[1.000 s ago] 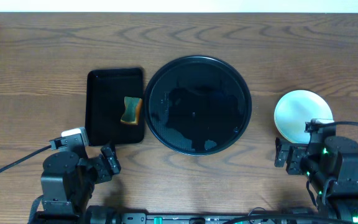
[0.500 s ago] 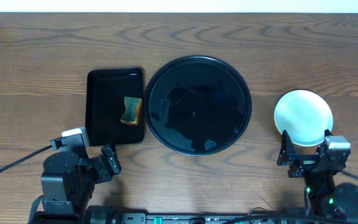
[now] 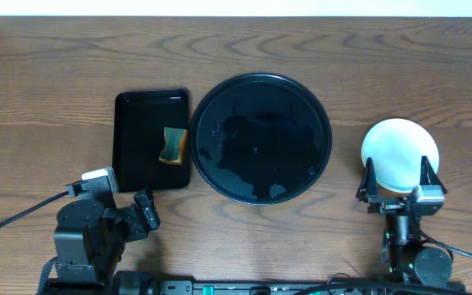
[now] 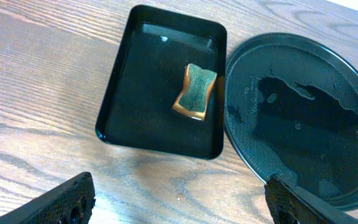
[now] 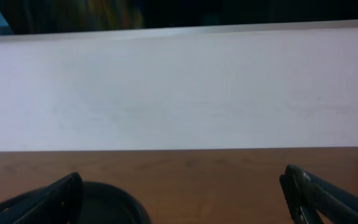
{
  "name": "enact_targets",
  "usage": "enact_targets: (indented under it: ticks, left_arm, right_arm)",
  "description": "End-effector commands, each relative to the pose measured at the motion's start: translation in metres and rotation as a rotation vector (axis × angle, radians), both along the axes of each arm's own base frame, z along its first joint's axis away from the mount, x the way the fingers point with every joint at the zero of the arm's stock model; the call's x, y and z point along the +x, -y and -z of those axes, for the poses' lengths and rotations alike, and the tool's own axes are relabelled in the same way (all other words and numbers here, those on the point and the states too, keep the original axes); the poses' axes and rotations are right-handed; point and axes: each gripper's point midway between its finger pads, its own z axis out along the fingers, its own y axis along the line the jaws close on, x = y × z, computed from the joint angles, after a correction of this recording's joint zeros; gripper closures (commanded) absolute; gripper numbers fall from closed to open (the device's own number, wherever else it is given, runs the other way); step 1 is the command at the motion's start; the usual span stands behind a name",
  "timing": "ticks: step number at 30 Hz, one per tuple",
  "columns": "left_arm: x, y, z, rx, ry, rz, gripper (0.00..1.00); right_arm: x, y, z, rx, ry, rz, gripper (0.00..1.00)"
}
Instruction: Clean dirty plates on tray and stack at the side
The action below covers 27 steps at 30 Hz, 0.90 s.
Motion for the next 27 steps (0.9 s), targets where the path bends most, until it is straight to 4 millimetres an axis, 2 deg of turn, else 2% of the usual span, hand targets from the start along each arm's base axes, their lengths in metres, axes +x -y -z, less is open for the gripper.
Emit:
enact_targets:
  ticks: [1,4,6,27]
  left_arm:
    - [-0.001,-0.001,0.003,0.011,-0.008,0.004,0.11]
    - [-0.001,-0.001,0.003,0.011,-0.008,0.004,0.11]
    - [-0.001,-0.001,0.003,0.011,-0.008,0.004,0.11]
    - [-0.001,-0.001,0.003,0.011,-0.008,0.004,0.11]
  right_arm:
    - [0.004,-0.002,0.028,-0.055,-0.075,-0.001,0.01]
    - [0.005,-0.005,0.049,-0.088,-0.158,-0.018,0.01]
    - [0.004,-0.005,0.071,-0.094,-0.249,-0.025,0.01]
    - [0.005,-0.006,0.069,-0.099,-0.241,-0.027,0.01]
